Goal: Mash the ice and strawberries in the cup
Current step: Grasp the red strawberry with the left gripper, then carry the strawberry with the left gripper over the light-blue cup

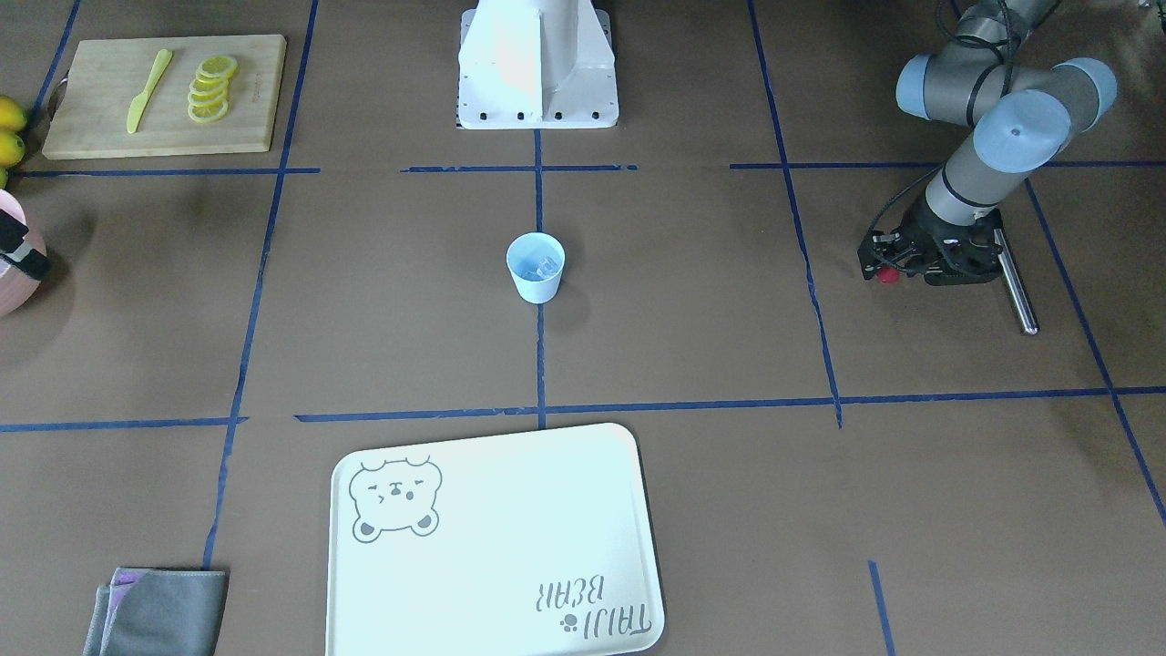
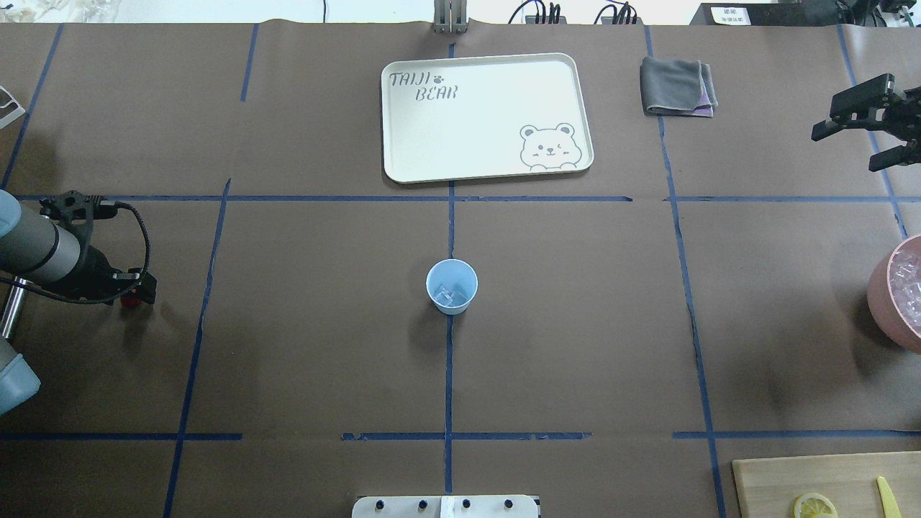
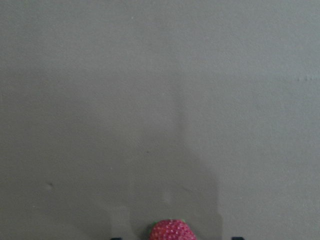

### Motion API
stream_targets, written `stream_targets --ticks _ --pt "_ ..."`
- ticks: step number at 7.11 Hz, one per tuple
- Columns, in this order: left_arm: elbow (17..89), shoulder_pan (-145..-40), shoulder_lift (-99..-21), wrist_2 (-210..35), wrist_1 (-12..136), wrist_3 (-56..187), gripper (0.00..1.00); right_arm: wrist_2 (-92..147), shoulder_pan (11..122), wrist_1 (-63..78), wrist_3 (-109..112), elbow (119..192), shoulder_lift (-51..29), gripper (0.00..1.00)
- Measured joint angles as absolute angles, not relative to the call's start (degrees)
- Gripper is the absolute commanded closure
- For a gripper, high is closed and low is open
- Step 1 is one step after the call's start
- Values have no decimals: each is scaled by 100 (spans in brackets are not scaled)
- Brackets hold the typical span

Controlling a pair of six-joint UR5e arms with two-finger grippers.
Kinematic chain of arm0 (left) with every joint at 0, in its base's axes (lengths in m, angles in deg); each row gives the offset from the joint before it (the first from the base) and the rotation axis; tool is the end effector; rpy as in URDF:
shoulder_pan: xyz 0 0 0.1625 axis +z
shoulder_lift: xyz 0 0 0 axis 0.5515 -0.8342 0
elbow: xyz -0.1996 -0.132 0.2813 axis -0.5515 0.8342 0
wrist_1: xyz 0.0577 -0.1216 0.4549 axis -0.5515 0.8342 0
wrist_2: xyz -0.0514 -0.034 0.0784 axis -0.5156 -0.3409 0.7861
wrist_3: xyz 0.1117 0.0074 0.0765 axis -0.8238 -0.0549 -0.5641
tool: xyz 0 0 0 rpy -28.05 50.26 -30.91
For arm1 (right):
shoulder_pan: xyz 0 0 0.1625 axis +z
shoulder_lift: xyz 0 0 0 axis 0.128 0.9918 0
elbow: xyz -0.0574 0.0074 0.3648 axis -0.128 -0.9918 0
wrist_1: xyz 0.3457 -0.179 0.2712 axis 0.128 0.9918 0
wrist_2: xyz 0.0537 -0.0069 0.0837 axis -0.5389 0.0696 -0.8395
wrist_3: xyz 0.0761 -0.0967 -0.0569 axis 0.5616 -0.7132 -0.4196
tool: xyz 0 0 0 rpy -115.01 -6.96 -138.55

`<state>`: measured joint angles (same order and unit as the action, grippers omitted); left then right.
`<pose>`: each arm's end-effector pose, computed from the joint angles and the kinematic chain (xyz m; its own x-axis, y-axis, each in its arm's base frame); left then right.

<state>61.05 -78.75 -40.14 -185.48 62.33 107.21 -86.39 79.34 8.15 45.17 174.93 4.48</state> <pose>0.3736 -0.4715 0.5005 0.7088 -0.0314 -0.7047 0.0294 0.9995 -0.0151 -0.1439 -0.5533 0.3322 0.4607 0.3082 0.8323 -0.3174 0.9330 -0.1697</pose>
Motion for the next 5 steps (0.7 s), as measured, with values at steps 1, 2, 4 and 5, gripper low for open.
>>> stream_targets --ticks 1,2,4,5 --pt "6141 -7881 -4010 -18516 6231 10721 100 -8639 7934 812 4515 17495 460 0" --pt "6158 -7877 -4020 -18504 6228 10728 100 -8638 7934 809 4511 17496 474 0" --pt "6287 -7868 -4152 -18508 6211 10855 100 -8647 7944 811 4463 17510 491 0" --pt "6475 -7862 -4415 -18535 6189 11155 100 -8672 7974 813 4358 17522 535 0"
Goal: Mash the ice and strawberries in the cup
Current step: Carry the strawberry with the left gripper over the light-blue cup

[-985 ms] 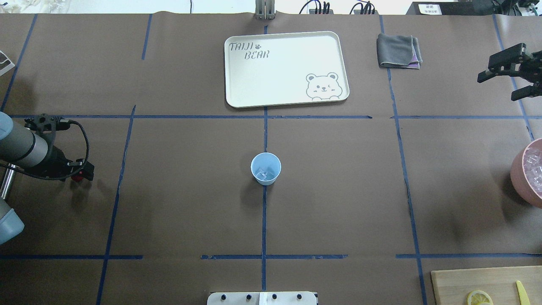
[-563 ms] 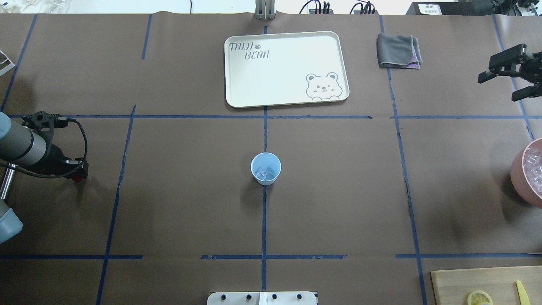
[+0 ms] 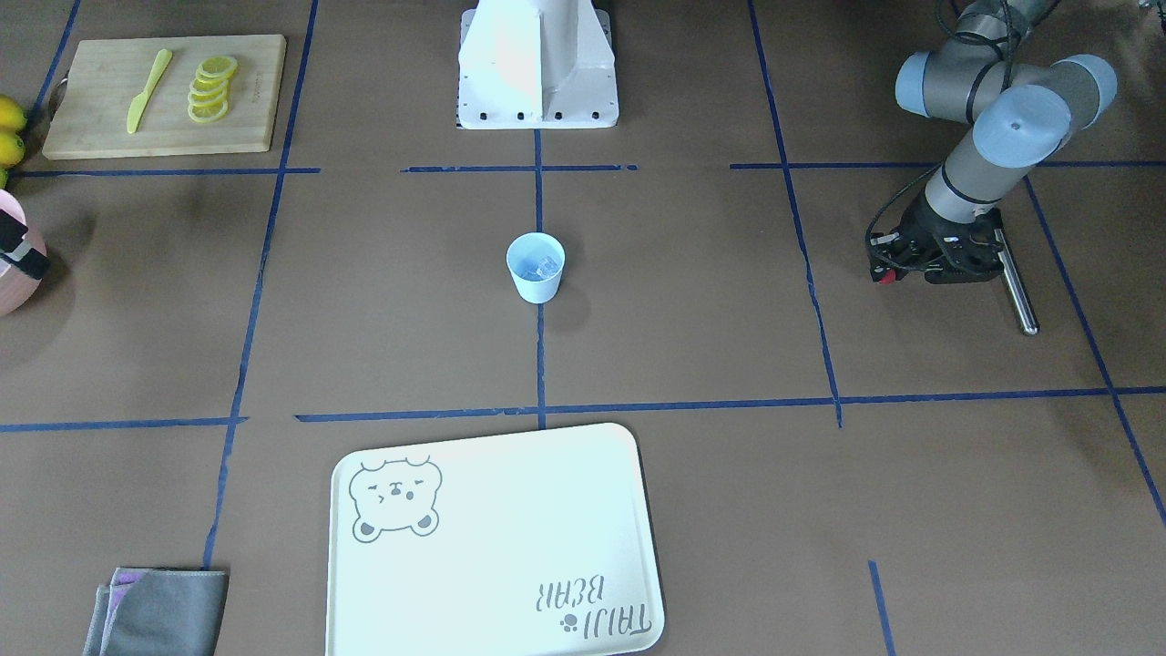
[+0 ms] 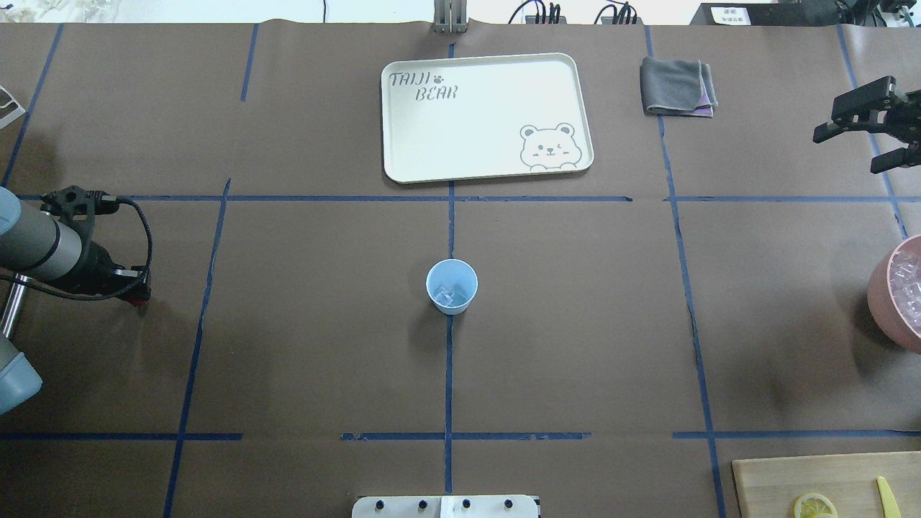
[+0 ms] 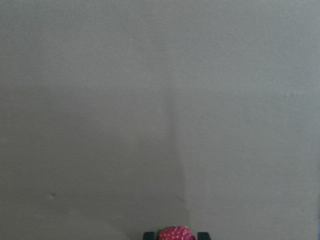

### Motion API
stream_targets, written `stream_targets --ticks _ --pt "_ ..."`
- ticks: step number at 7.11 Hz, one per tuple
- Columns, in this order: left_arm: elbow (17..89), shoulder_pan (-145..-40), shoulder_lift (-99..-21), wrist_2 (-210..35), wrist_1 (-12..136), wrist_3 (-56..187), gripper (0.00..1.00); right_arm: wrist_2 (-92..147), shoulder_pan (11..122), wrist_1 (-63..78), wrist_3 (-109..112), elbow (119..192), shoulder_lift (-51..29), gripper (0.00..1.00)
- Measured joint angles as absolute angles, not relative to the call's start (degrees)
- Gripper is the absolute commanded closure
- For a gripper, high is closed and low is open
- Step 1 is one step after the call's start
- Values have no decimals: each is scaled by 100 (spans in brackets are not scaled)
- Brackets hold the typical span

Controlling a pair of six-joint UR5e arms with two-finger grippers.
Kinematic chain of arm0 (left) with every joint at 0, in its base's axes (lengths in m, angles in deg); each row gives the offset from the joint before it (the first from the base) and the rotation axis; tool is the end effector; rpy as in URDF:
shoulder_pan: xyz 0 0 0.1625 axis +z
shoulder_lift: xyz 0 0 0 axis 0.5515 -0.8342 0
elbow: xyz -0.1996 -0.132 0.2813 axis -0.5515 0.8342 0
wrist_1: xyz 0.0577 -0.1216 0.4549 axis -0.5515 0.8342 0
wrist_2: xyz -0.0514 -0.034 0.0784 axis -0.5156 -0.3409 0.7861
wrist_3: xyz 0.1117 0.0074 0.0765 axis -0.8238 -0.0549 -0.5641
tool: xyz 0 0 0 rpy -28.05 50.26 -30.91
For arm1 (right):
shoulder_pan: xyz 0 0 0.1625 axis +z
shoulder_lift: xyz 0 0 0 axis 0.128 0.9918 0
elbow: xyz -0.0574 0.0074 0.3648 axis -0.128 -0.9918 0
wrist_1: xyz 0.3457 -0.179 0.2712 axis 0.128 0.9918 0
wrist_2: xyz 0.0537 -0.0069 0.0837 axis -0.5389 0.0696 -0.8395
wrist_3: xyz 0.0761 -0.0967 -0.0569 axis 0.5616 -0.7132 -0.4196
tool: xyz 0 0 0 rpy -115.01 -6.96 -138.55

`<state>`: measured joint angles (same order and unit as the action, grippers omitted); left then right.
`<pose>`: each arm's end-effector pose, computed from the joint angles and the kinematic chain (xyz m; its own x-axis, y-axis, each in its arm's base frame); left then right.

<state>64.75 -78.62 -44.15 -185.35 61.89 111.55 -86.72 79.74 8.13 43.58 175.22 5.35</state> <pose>0.3858 -0.4823 0.4209 0.6398 -0.0393 -0.7675 0.0797 0.9967 0.0155 -0.1394 -0.5503 0.3376 0.4674 0.2926 0.8342 -0.3075 0.9385 -0.1570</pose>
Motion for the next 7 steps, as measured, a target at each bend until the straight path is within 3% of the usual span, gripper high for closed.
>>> stream_targets --ticks 4,7 --pt "6905 -7188 -6198 -18712 6150 13189 100 -8710 8326 848 3576 17467 828 0" --pt "6041 -6378 -7568 -17692 6150 13852 97 -8697 8421 845 3383 17412 900 0"
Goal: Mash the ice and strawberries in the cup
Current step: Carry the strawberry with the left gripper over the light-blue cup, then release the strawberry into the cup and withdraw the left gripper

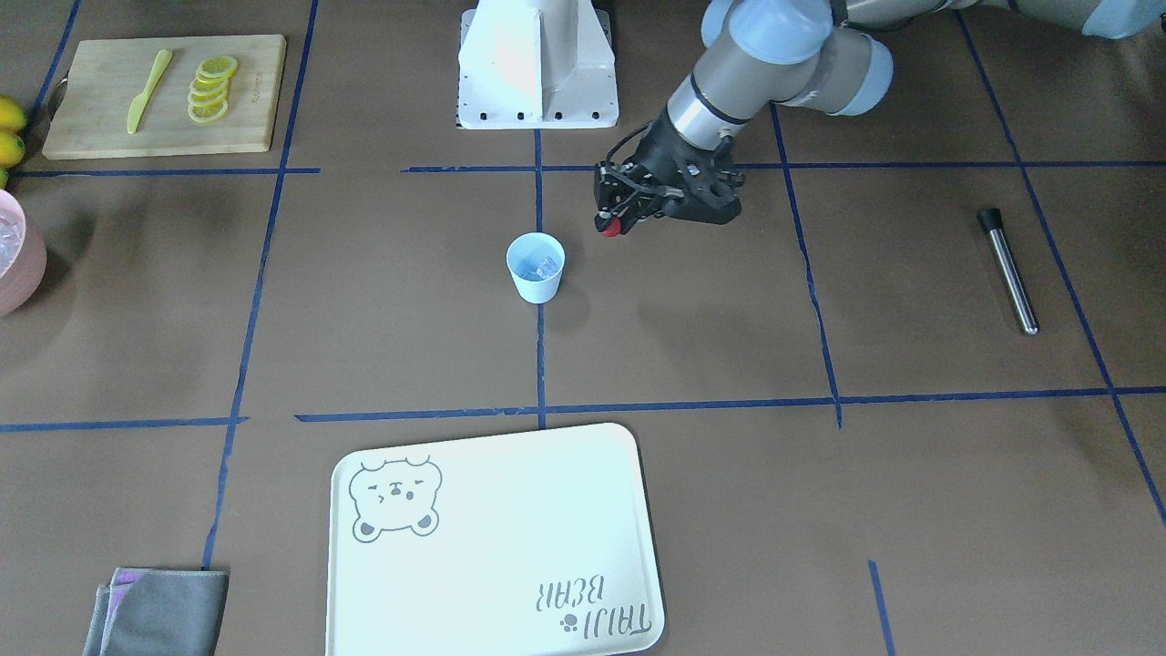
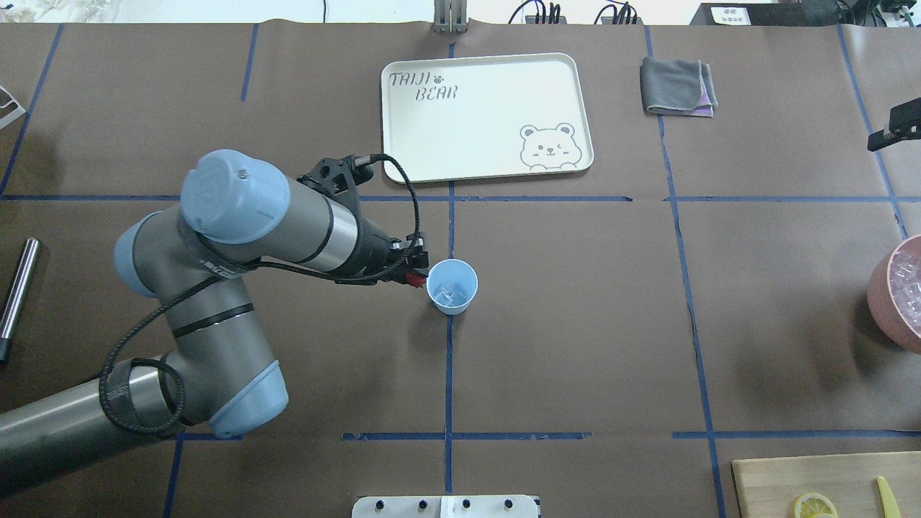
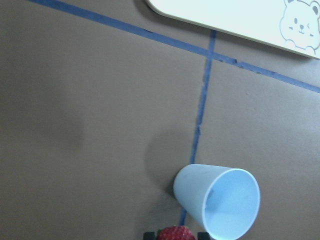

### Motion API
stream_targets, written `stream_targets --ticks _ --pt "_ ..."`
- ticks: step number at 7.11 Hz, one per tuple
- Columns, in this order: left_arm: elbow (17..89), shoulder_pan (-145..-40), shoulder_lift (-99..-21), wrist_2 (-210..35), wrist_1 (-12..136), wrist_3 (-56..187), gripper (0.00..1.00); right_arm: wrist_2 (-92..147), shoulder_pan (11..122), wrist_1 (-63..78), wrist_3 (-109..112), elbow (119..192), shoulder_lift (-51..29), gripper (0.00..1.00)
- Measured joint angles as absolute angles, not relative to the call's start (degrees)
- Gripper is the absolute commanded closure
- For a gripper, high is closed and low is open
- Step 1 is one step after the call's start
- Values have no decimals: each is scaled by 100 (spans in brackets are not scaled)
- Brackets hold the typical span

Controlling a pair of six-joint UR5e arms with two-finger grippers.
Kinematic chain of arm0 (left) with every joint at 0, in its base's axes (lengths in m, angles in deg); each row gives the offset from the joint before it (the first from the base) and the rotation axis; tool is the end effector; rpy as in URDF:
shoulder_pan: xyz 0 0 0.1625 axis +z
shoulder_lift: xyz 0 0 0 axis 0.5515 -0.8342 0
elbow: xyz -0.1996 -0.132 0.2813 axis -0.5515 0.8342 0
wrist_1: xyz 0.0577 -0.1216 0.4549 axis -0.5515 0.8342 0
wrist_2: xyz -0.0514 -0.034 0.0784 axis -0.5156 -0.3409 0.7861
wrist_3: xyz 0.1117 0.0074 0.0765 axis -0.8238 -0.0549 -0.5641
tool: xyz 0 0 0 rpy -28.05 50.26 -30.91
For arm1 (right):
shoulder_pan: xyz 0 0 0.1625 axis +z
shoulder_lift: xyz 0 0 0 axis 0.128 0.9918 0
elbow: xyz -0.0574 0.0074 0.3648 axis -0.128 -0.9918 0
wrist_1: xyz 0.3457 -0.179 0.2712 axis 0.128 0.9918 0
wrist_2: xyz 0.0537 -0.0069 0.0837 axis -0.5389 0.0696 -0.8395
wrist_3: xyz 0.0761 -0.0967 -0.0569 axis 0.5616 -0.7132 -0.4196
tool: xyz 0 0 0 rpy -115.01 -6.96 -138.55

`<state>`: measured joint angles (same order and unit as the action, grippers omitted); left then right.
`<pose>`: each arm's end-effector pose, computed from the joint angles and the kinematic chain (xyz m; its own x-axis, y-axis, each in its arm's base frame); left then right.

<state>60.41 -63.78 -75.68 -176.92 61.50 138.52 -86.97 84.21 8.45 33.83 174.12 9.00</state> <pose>0.5582 -0.4243 0.1005 0.3107 -0.1380 -0.9404 0.1687 0.9817 -0.0883 -0.0942 -0.5499 0.3844 0.5155 0.2404 0.8224 -0.2976 0.9503 -0.0913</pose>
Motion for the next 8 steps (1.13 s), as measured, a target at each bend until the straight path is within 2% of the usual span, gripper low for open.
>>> stream_targets --ticks 1,2,3,6,8 --pt "5868 -6331 -7749 -17540 6157 13868 67 -8693 8423 840 3377 17412 915 0" --pt "5786 -6316 -7835 -17482 6164 13865 26 -8693 8426 833 3377 17416 923 0" --pt "5740 -6313 -7872 -17461 6168 13852 20 -8697 8425 827 3378 17422 925 0" --pt "5725 -6309 -7887 -17444 6164 13831 21 -8696 8426 823 3382 17416 931 0" --pt "5976 -6437 -7684 -17454 6084 13824 24 -8709 8423 821 3394 17418 931 0"
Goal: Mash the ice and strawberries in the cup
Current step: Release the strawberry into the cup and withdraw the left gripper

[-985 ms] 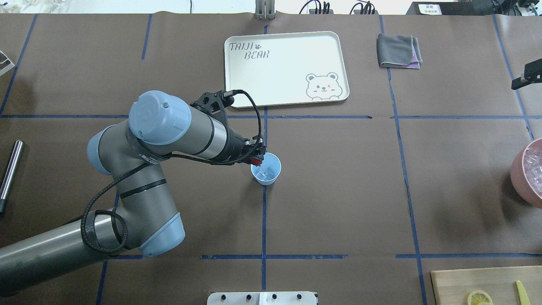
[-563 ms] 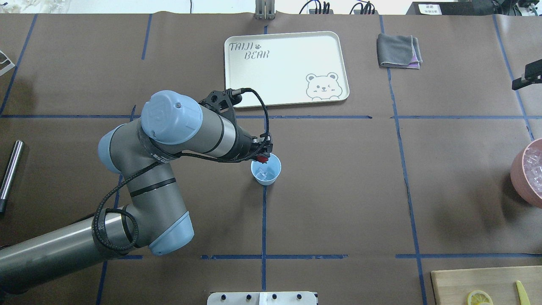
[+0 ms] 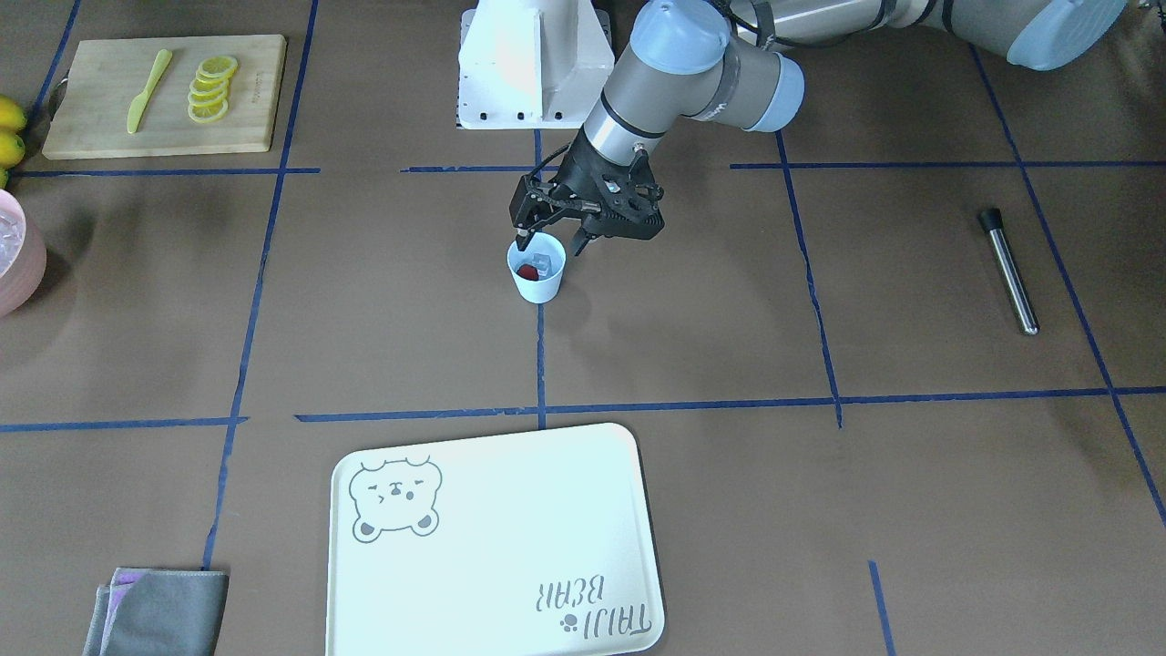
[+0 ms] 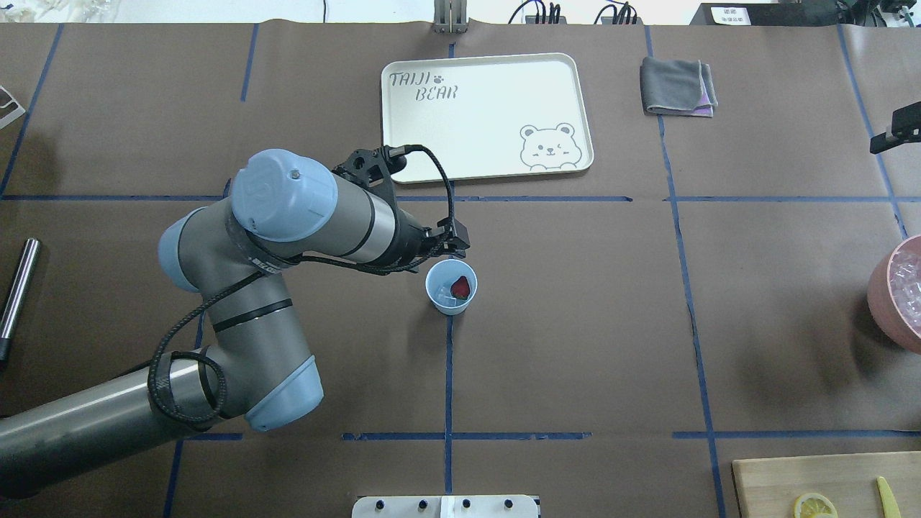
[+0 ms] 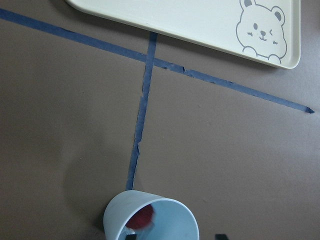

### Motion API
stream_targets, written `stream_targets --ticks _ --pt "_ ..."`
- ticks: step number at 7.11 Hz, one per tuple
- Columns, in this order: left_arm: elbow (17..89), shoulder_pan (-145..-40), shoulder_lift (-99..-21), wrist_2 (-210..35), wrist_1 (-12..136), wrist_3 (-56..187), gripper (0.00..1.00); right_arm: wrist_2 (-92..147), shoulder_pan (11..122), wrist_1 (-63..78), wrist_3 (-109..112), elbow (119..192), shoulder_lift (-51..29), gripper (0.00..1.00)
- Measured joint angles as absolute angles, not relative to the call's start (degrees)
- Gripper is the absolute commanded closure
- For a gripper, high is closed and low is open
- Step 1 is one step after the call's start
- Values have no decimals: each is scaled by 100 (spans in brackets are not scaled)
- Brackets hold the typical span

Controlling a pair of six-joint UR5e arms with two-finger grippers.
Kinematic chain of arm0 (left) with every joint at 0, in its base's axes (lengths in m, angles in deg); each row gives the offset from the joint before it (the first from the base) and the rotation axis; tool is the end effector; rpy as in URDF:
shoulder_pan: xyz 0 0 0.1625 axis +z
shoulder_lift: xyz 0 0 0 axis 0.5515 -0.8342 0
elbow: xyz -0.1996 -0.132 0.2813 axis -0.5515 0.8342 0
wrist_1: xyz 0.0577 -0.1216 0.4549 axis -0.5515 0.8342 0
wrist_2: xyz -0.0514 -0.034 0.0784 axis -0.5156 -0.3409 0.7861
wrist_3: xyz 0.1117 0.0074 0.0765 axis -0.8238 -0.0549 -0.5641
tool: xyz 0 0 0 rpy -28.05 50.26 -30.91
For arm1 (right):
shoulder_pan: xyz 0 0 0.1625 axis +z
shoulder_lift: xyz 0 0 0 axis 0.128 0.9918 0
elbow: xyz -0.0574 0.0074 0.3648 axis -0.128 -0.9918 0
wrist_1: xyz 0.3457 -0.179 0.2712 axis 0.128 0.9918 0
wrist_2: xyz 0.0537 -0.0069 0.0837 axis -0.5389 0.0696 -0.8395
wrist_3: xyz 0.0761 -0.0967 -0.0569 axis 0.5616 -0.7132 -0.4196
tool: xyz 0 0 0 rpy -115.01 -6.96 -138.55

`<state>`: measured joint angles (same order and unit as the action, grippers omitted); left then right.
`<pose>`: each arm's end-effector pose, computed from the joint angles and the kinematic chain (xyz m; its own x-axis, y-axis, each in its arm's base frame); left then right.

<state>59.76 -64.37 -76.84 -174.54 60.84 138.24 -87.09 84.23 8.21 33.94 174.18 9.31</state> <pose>0.5555 -0.4372 0.0942 0.3140 -0.1379 -0.9393 0.2160 0.9738 -0.0708 -0.0939 -0.5486 0.3861 0.5138 0.2423 0.8230 -0.2976 0.9500 -0.0939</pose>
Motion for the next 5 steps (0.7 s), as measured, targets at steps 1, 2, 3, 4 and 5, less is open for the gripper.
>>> stream_targets --ticks 1,2,3,4,5 --pt "6332 -6625 -7321 -17472 5865 13609 24 -8726 8424 818 3419 17432 928 0" --pt "6829 -6837 -6847 -17489 5383 12870 23 -8749 8423 816 3441 17440 928 0" --pt "7323 -7042 -6350 -17496 4756 11939 23 -8756 8420 815 3451 17402 925 0" --pt "7687 -7286 -5787 -17504 4219 11093 22 -8748 8419 816 3455 17335 906 0" --pt "7890 -7617 -5113 -17512 3961 10175 22 -8747 8418 818 3457 17301 878 0"
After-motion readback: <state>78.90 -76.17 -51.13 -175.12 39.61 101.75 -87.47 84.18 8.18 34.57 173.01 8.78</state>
